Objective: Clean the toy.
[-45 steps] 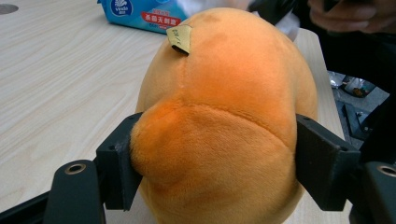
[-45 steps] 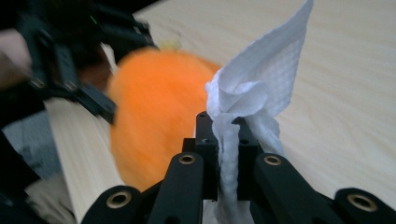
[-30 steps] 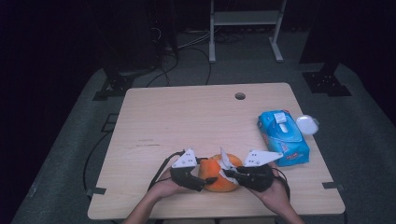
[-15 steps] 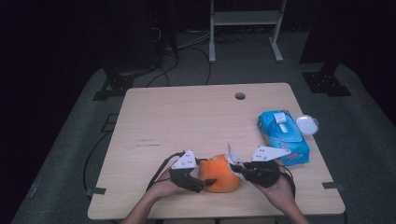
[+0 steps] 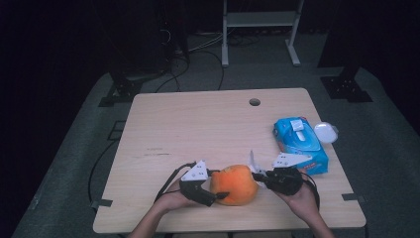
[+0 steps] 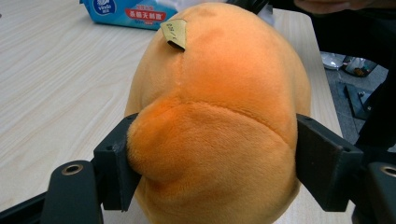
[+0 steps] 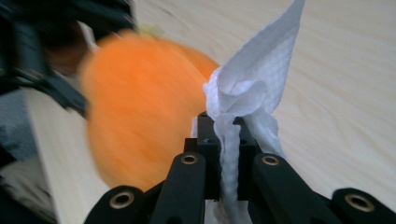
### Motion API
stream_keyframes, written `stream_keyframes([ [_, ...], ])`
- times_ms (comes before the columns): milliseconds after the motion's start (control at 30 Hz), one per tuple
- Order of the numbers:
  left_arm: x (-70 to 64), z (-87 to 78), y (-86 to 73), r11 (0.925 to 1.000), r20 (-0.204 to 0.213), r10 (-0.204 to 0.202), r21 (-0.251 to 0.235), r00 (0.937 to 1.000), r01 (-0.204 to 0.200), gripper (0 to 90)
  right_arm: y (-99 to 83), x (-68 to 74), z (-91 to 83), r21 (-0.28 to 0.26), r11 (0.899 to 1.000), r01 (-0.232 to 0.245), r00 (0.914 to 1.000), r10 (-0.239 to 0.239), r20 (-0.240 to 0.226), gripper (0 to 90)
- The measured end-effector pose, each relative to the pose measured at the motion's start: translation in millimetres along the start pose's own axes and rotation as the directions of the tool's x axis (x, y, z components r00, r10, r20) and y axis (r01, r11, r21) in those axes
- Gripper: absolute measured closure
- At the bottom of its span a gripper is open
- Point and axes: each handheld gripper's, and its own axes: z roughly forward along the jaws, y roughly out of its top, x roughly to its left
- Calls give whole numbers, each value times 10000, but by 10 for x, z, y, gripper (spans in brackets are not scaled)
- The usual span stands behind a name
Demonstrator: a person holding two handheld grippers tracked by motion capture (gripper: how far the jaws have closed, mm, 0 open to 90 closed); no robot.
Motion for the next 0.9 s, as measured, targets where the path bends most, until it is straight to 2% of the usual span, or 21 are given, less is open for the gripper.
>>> stream_keyframes([
  [100,4,-4,-7,10000,48,8,-31,10000,-8,243,-55,-62,14,259,9993,-284,9995,281,110,856],
  [133,13,-4,-11,10000,99,-50,-52,9999,50,242,-58,-65,-11,49,9992,-396,9992,396,-10,855],
  [200,20,-7,-19,9999,126,-102,-75,9999,103,241,-13,-42,-45,-273,9991,-315,9994,310,-164,855],
  [300,21,-10,-21,9999,141,-101,-79,9999,102,241,6,-35,-40,-272,9994,-236,9994,229,-240,855],
  [367,20,-7,-20,9999,141,-99,-79,9999,101,241,-26,-69,8,98,9993,-364,9989,367,-278,855],
  [400,19,-5,-20,9999,138,-115,-79,9998,116,241,-74,-125,50,465,9971,-599,9978,611,-255,856],
  [433,19,-6,-19,9999,137,-111,-75,9998,112,241,-74,-125,50,465,9971,-599,9978,611,-255,856],
  [467,19,-7,-19,9999,131,-123,-73,9998,123,240,-77,-144,15,232,9961,-855,9954,864,-425,856],
  [533,11,1,-18,9999,134,-100,-93,9999,101,239,-17,-105,-56,-346,9963,-791,9943,763,-748,856],
  [567,11,1,-18,9999,134,-100,-93,9999,101,239,-17,-105,-56,-346,9963,-791,9943,763,-748,856],
  [600,2,10,-13,9999,100,-79,-106,9999,80,238,50,-37,-110,-782,9949,-631,9927,544,-1076,856],
  [667,-2,13,-15,9998,67,-92,-153,9999,93,237,68,11,-91,-635,9974,-349,9941,281,-1052,856],
  [700,-2,13,-15,9998,67,-92,-153,9999,93,236,68,11,-91,-635,9974,-349,9941,281,-1052,856],
  [733,-1,16,-19,9997,74,-136,-184,9999,137,236,52,14,-55,-371,9989,-285,9964,255,-810,856],
  [767,-1,27,-14,9996,67,-204,-215,9998,206,235,7,-35,0,-107,9988,-485,9967,477,-662,856],
  [800,-2,29,-6,9996,44,-207,-190,9998,208,235,5,-52,-9,-179,9975,-686,9952,671,-710,857],
  [900,-2,36,3,9998,40,-115,-182,9999,116,235,54,4,-62,-471,9971,-605,9951,566,-811,857],
])
